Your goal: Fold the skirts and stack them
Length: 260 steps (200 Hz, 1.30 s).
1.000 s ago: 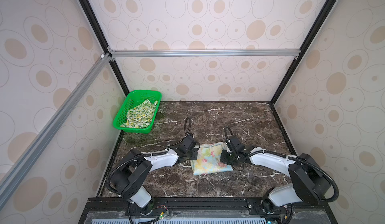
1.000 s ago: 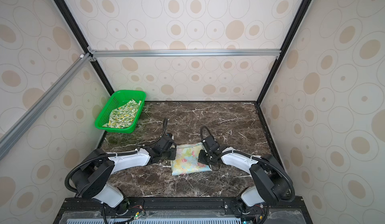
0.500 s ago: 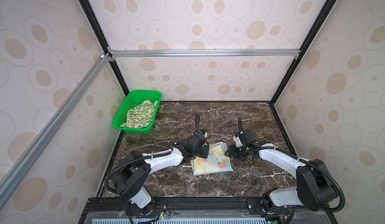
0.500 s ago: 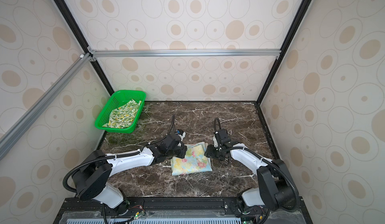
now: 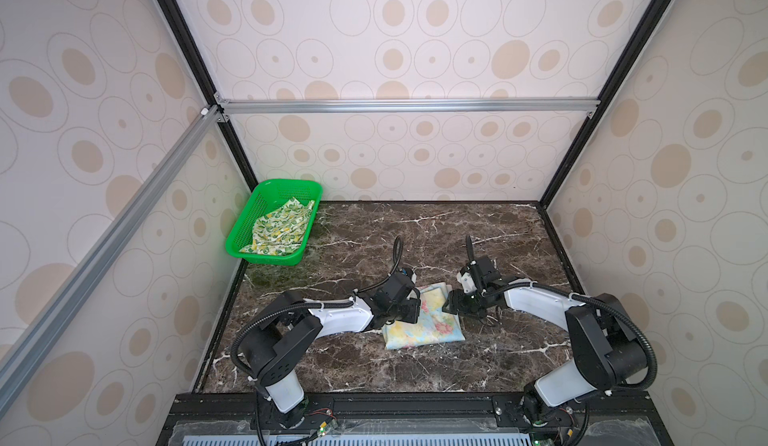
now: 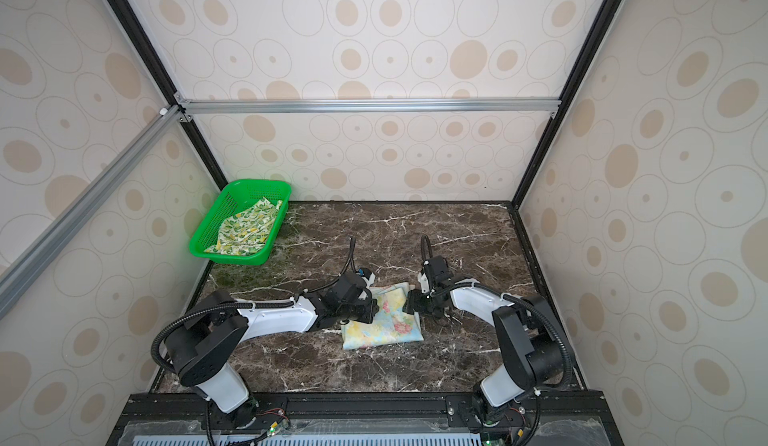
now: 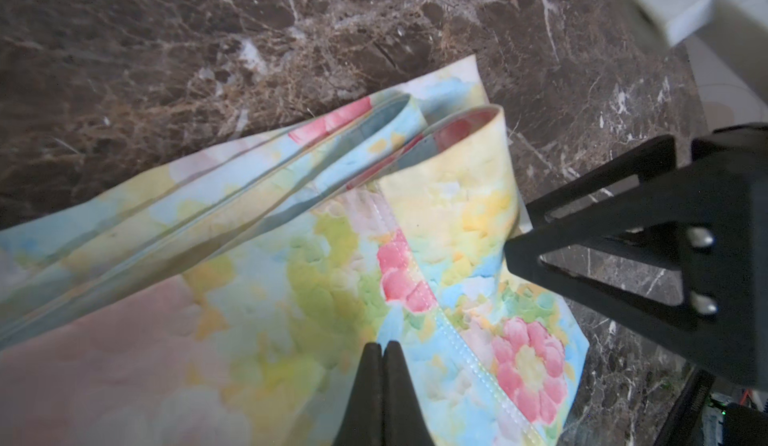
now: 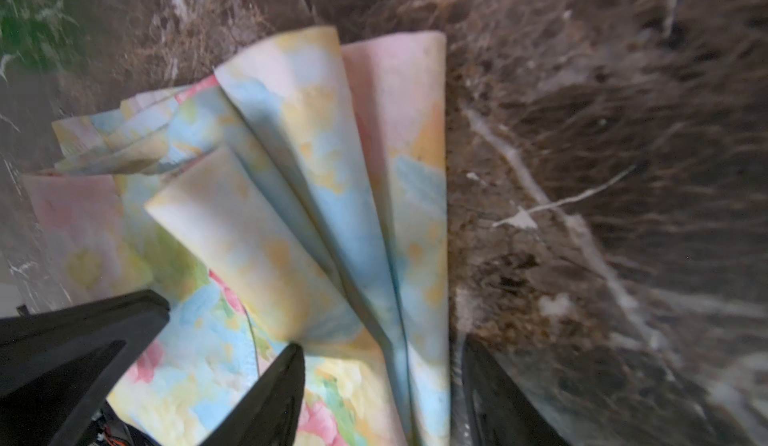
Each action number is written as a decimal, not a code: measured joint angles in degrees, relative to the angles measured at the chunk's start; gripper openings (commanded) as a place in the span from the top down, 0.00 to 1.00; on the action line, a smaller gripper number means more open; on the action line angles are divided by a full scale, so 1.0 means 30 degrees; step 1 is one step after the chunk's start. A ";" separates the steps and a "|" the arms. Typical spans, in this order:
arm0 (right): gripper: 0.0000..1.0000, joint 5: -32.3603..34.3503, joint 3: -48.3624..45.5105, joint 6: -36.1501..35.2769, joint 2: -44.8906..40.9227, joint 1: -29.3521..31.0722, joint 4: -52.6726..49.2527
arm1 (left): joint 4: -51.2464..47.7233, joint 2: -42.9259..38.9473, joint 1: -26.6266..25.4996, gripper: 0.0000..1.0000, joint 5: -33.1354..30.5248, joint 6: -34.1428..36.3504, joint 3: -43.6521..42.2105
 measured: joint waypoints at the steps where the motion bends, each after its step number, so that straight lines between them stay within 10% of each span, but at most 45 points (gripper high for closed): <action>1: 0.45 -0.0044 0.0015 -0.0044 0.0044 0.0000 0.0029 | 0.0007 0.0015 0.0000 1.00 0.0007 0.0000 0.0000; 53: 0.65 -0.0386 0.0109 -0.0248 0.0590 0.0000 0.0627 | 0.0197 0.0503 0.0000 1.00 0.0087 -0.0087 0.0000; 87: 1.00 -0.0364 0.0313 -0.0328 0.1173 0.0000 0.0583 | 0.0197 0.0554 0.0000 1.00 0.0080 -0.0080 0.0000; 160: 1.00 0.0954 0.3519 -0.1362 0.1843 -0.0707 -0.1763 | -0.1035 -0.0240 0.0539 1.00 -0.1173 0.0641 0.0481; 260: 1.00 0.1574 1.0856 -0.4801 0.7111 -0.7402 -0.4481 | -0.1712 -0.2353 0.2550 1.00 -0.1683 0.1326 0.0481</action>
